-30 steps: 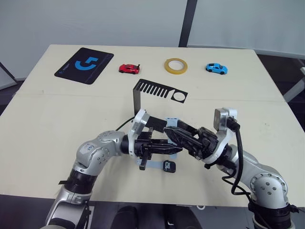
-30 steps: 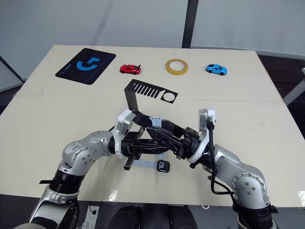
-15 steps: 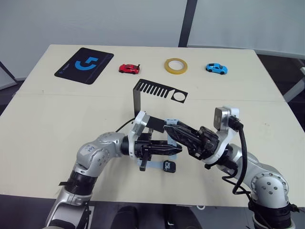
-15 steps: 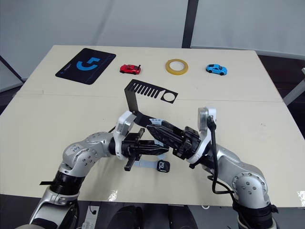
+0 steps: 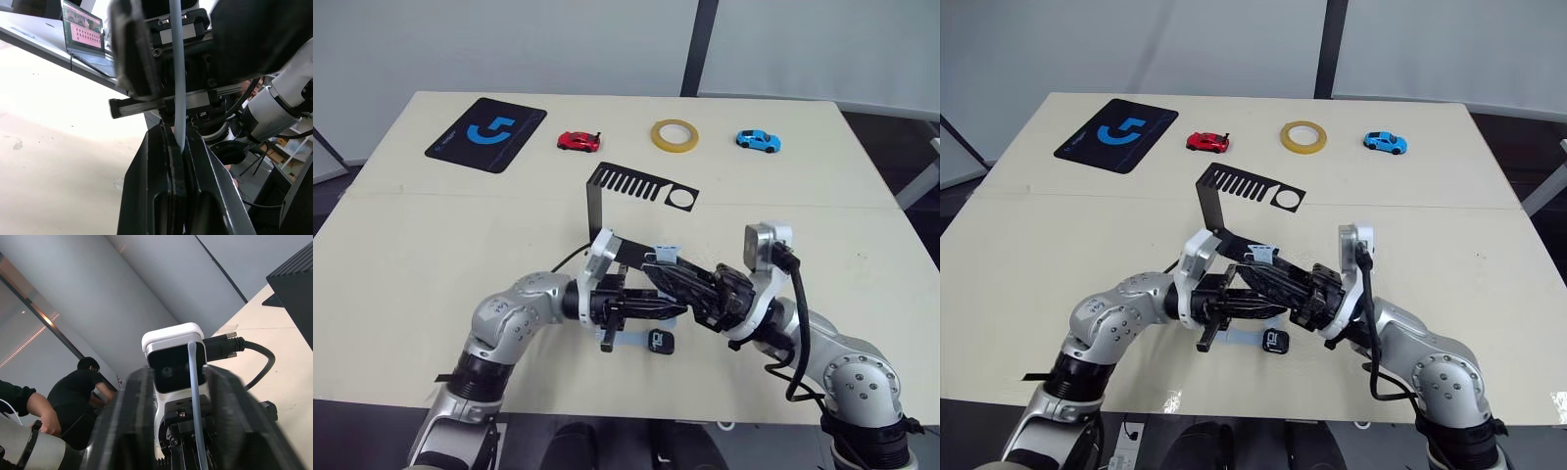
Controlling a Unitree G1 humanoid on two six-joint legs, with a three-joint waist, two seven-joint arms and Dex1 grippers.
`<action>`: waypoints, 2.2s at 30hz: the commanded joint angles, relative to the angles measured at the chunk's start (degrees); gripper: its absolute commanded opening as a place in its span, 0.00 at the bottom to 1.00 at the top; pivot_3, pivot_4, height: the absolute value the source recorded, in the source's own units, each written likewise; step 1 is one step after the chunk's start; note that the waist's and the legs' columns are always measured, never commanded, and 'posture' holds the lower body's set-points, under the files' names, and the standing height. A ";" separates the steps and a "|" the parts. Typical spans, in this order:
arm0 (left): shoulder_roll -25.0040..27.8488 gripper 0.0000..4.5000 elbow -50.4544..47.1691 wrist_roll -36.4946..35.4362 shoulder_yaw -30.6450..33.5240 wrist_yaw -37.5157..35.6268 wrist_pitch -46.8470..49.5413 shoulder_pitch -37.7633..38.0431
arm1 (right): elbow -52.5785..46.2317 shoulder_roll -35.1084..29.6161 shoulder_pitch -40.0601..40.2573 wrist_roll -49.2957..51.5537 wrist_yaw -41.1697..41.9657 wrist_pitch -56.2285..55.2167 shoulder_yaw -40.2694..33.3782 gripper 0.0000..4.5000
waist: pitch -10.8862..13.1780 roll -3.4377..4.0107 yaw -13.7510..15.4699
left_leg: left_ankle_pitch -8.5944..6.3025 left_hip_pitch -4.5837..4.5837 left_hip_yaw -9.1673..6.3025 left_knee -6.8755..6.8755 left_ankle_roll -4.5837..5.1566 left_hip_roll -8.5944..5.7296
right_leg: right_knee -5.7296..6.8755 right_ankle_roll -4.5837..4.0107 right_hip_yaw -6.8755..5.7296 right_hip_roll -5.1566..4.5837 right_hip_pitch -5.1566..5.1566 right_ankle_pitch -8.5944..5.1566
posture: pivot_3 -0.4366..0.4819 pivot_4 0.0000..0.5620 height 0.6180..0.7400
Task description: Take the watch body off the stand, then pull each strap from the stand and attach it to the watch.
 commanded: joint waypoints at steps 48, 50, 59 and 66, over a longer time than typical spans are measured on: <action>22.75 0.99 -10.45 18.50 6.82 -5.28 -24.49 17.44 | 4.33 -20.14 33.23 -40.19 38.55 -35.84 -26.88 0.00 | -0.05 0.00 -0.04 | -0.02 0.12 0.04 -0.28 0.03 0.00 | -0.33 -0.02 0.00 -0.15 0.09 -0.01 | 0.48 0.27 1.00; 20.01 0.99 -9.71 22.35 1.99 -1.83 -22.86 14.45 | 1.71 -20.81 33.12 -38.59 37.94 -33.34 -26.37 0.00 | -0.07 0.05 0.14 | -0.01 0.17 0.05 -0.26 0.01 -0.01 | -0.27 -0.02 0.00 -0.11 0.14 -0.01 | 0.48 0.27 1.00; 9.58 0.99 3.71 37.34 -13.03 2.84 -27.69 3.49 | -4.66 -22.17 29.54 -35.35 33.73 -26.36 -23.57 0.00 | -0.07 -0.03 0.26 | 0.00 0.13 0.08 0.00 0.01 -0.07 | -0.10 0.01 0.05 0.05 0.13 0.00 | 0.48 0.27 1.00; 5.84 0.99 5.99 39.92 -16.53 2.49 -28.92 2.01 | -6.13 -21.24 28.59 -35.24 31.51 -24.71 -22.39 0.00 | -0.07 -0.04 0.76 | 0.00 0.10 0.08 0.12 0.02 -0.04 | -0.01 0.01 0.07 0.06 0.12 0.00 | 0.48 0.27 1.00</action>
